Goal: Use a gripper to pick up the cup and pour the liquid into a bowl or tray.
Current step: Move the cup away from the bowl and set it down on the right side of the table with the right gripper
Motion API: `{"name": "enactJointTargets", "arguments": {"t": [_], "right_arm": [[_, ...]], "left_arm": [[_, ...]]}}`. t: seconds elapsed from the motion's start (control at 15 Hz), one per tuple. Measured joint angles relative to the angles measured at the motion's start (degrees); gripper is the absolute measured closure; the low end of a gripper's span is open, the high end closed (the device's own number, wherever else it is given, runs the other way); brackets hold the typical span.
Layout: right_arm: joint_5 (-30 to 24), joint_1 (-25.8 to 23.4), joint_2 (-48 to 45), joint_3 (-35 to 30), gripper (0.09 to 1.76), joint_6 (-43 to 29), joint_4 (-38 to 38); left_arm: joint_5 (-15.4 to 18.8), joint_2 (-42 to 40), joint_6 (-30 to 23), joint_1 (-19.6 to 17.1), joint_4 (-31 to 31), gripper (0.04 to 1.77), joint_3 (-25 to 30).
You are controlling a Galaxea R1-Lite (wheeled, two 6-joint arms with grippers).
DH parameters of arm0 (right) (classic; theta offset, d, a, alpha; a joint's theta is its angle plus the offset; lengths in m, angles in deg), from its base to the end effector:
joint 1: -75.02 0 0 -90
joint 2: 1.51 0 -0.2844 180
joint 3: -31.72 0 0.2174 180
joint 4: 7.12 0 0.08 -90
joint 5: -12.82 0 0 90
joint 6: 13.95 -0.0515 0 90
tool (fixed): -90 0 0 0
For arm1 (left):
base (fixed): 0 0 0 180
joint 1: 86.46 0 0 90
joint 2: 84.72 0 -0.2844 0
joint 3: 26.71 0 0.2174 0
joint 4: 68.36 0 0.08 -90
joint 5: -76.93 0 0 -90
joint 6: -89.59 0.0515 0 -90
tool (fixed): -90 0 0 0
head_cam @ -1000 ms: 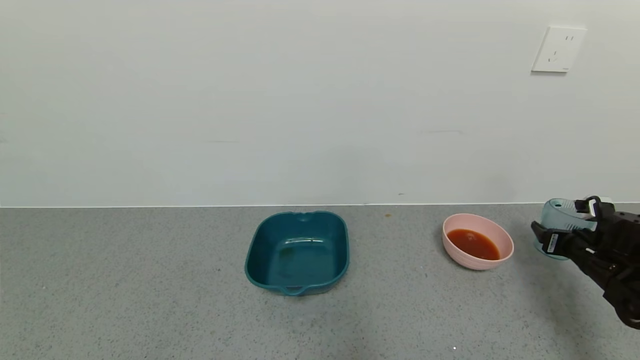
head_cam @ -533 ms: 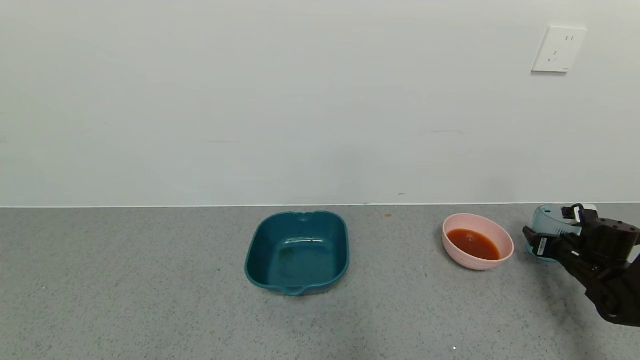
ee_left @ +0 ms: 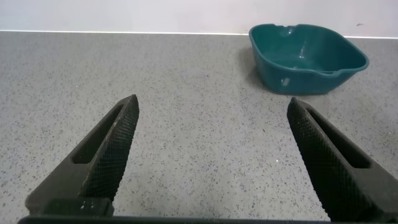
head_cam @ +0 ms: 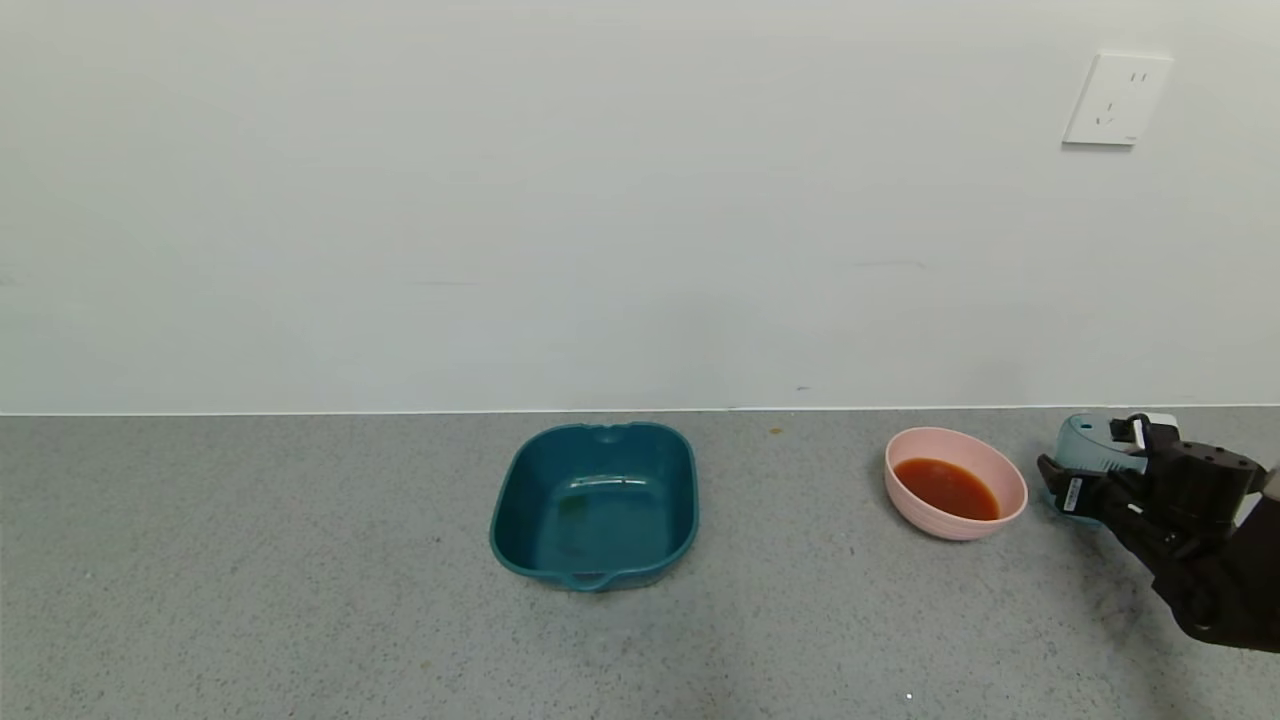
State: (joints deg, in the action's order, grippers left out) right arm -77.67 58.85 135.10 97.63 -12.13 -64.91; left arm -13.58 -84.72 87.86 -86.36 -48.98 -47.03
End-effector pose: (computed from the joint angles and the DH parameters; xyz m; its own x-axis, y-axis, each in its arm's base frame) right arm 0.3907 -0.1128 -0.0392 0.9385 -0.2632 -0.2234 0.2635 0.9642 -0.0290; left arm 0.0510 0.0004 0.0777 0.9998 0.0072 0.0164 -0.0067 0.9995 -0.0303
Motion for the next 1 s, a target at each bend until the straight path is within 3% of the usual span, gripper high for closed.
{"name": "enactJointTargets", "arguments": {"t": [0.33,1.0], "right_arm": [[-0.1,0.0,0.1,-0.3,0.46,0.1,-0.5],[-0.9,0.0,-1.9,-2.2,0.23,-0.2,0.4]], "left_arm": [[0.0,0.0,0.0,0.0,0.0,0.09,0.0],[0.0,0.0,0.0,0.0,0.0,0.09,0.0]]}}
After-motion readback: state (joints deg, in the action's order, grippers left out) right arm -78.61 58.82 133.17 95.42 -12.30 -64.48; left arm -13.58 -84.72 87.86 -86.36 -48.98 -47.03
